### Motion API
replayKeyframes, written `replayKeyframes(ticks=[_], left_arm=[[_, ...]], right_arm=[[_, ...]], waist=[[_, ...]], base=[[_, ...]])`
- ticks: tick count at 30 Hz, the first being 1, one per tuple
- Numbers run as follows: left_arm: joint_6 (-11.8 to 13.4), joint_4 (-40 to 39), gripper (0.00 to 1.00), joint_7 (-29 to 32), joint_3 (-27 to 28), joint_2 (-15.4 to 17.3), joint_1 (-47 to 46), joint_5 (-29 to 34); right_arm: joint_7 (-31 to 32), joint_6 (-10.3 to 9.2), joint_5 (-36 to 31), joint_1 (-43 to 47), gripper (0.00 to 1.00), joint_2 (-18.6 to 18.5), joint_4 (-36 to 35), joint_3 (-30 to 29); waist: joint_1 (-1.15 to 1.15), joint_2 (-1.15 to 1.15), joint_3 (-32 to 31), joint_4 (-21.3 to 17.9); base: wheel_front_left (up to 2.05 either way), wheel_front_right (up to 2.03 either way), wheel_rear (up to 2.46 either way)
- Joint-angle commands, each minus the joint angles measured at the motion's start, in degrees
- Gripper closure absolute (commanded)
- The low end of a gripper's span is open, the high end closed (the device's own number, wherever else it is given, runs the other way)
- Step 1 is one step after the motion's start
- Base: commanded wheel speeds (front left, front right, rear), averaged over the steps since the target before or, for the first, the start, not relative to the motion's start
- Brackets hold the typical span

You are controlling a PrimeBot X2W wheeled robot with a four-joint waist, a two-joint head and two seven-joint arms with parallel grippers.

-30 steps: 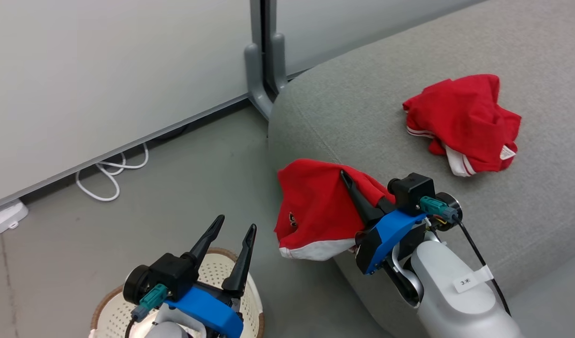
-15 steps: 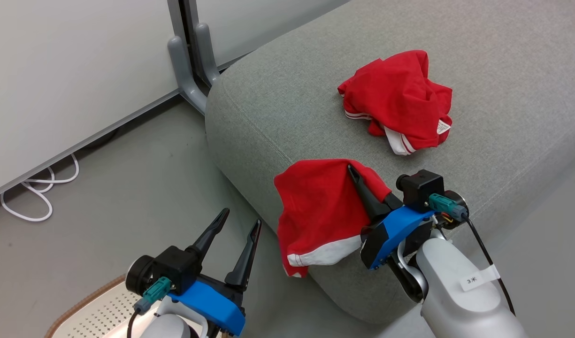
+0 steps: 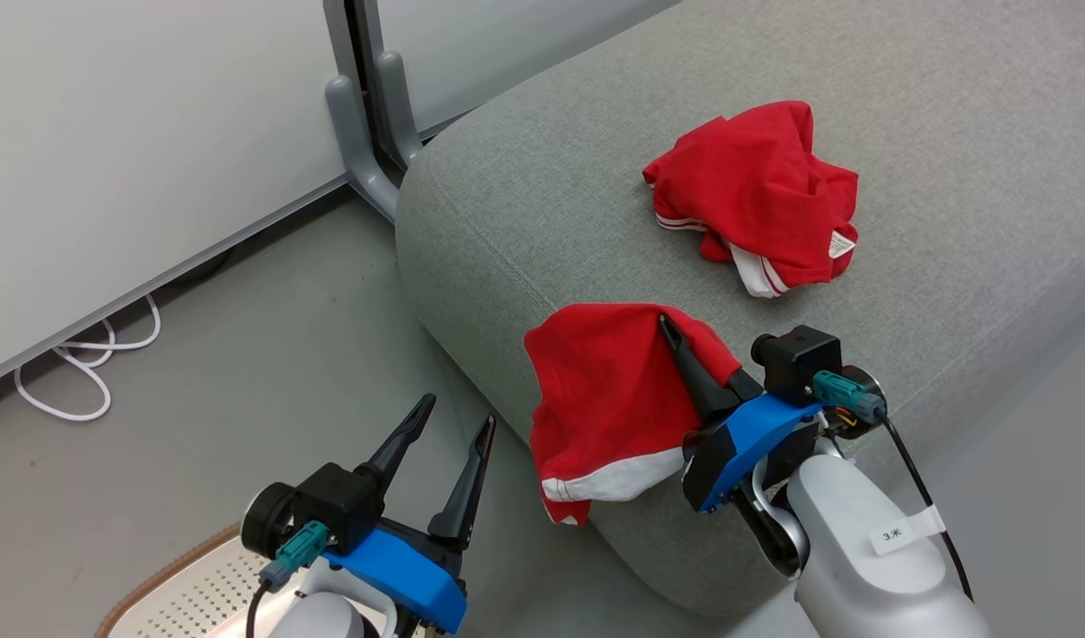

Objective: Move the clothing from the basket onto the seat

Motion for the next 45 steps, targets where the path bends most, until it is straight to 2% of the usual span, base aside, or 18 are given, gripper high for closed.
replayKeyframes(ticks=[1,9,15,20,27,33,39,45], left_arm=[[-0.2,0.2,0.0,-0.2,0.2,-0.1,0.4,0.1],[-0.2,-0.6,0.0,-0.2,0.4,0.3,-1.5,0.5],[-0.2,-1.6,0.0,-0.2,-1.0,1.7,-5.1,1.1],[-0.2,-2.6,0.0,-0.2,-3.2,2.4,-9.3,0.5],[-0.2,-4.6,0.0,-0.2,-5.7,3.6,-16.5,0.7],[-0.2,-7.1,0.0,-0.2,-6.4,4.3,-21.1,2.1],[-0.2,-8.1,0.0,-0.2,-6.7,4.6,-22.3,3.9],[-0.2,-8.1,0.0,-0.2,-6.2,5.2,-22.4,4.6]], right_arm=[[0.0,0.01,0.3,0.2,1.0,0.0,0.1,-0.2],[2.3,0.01,-1.7,-5.7,1.0,-0.3,0.3,-4.1],[6.1,0.01,-3.1,-14.4,1.0,-3.7,-1.2,-9.7],[8.5,0.01,-3.3,-21.1,1.0,-9.3,-2.8,-15.6],[11.4,0.01,-1.3,-27.7,1.0,-18.3,-3.8,-26.9],[10.8,0.01,-3.2,-28.7,1.0,-23.8,-2.3,-36.9],[9.2,0.01,-5.6,-25.4,1.0,-23.8,1.4,-44.2],[6.1,0.01,-7.8,-23.8,1.0,-21.8,5.3,-47.0]], waist=[[0.0,0.0,0.0,0.3],[0.0,0.0,2.9,1.6],[0.0,0.0,8.8,4.1],[0.0,0.0,14.6,7.5],[0.0,0.0,23.2,13.0],[0.0,0.0,29.7,16.8],[0.0,0.0,33.1,18.6],[0.0,0.0,34.3,18.8]], base=[[0.0,0.0,0.0],[0.0,0.0,0.0],[0.0,0.0,0.0],[0.0,0.0,0.0],[0.0,0.0,0.0],[0.0,0.0,0.0],[0.0,0.0,0.0],[0.0,0.0,0.0]])
